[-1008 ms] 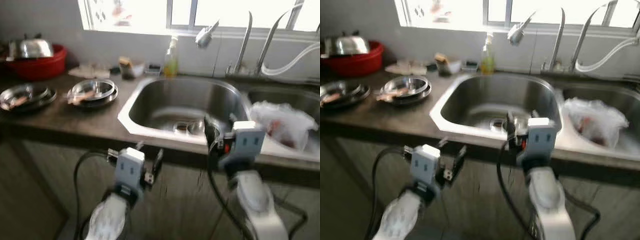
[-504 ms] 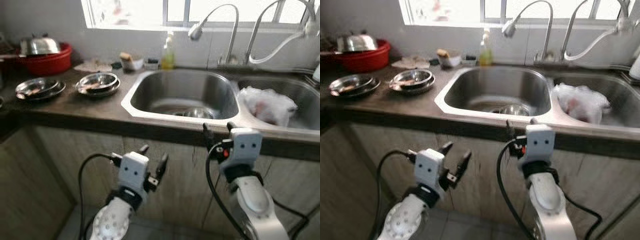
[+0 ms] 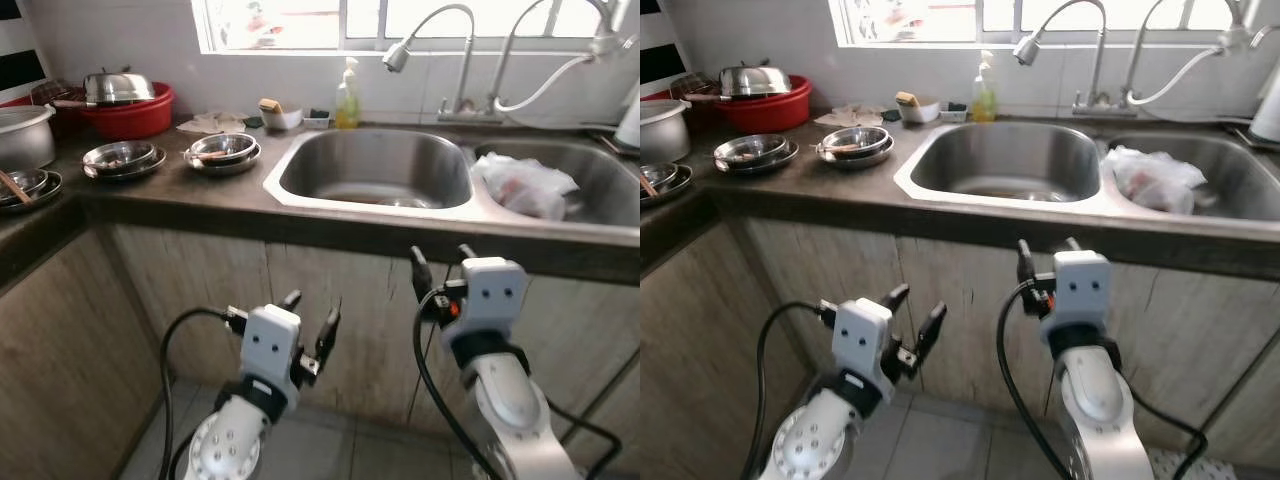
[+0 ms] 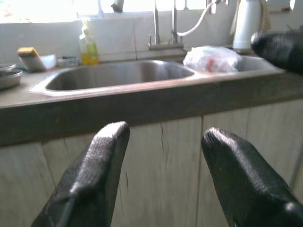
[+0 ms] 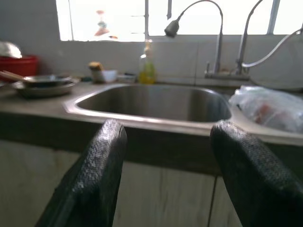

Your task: Kitchen organization

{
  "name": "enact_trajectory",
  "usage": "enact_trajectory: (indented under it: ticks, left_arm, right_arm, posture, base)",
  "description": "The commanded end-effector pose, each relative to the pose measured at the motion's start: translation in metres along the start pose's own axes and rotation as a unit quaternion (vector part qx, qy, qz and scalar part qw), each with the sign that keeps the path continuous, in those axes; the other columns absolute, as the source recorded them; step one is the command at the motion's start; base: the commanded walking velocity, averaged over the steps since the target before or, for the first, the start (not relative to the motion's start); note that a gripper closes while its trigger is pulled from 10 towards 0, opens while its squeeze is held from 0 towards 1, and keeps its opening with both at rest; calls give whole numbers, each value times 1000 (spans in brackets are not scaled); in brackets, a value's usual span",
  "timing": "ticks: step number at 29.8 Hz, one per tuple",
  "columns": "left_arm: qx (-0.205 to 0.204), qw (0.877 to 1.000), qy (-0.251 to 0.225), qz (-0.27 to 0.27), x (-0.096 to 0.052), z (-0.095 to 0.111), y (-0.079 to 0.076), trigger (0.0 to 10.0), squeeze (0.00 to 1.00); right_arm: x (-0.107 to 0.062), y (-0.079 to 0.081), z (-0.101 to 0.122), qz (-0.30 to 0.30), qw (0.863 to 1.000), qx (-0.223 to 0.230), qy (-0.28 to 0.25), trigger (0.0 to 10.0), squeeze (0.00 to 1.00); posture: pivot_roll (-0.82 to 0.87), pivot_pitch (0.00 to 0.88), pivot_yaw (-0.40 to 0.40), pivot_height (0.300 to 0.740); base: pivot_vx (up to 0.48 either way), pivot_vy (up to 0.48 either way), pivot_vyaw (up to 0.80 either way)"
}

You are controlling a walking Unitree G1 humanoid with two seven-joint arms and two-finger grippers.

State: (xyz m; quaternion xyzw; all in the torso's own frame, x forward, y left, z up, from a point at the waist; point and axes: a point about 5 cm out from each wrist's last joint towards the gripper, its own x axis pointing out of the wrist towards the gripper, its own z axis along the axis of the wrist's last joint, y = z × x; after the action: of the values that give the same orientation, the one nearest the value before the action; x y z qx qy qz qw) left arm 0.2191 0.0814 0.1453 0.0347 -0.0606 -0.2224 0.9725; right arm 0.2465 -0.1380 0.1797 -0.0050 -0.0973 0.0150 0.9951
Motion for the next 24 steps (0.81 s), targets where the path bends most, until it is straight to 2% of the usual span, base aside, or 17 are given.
enact_trajectory:
  ticks: [1,7,20,24]
  left_arm:
    - [4,1000,-7,3,1,4,1,10000,0]
    - [5,1000,-7,2,1,3,0,10000,0]
    - [13,1000,-7,12,3,3,3,10000,0]
    - [14,1000,-10,11,4,3,3,10000,0]
  right_arm:
    - [1,3,3,5,1000,2,-5,10000,0]
    - [1,2,2,7,1000,0,-4,10000,0]
    - [2,3,1,17,1000,-12,-4,10000,0]
    - [3,4,1,21,1000,-19,-3,10000,0]
  posture:
    - [37,0,-34,740]
    - [36,0,-37,740]
    - [33,0,-40,740]
    - [33,0,-39,740]
  base:
    - [-292,0,0]
    - [-281,0,0]
    - [0,0,0]
    - [196,0,709]
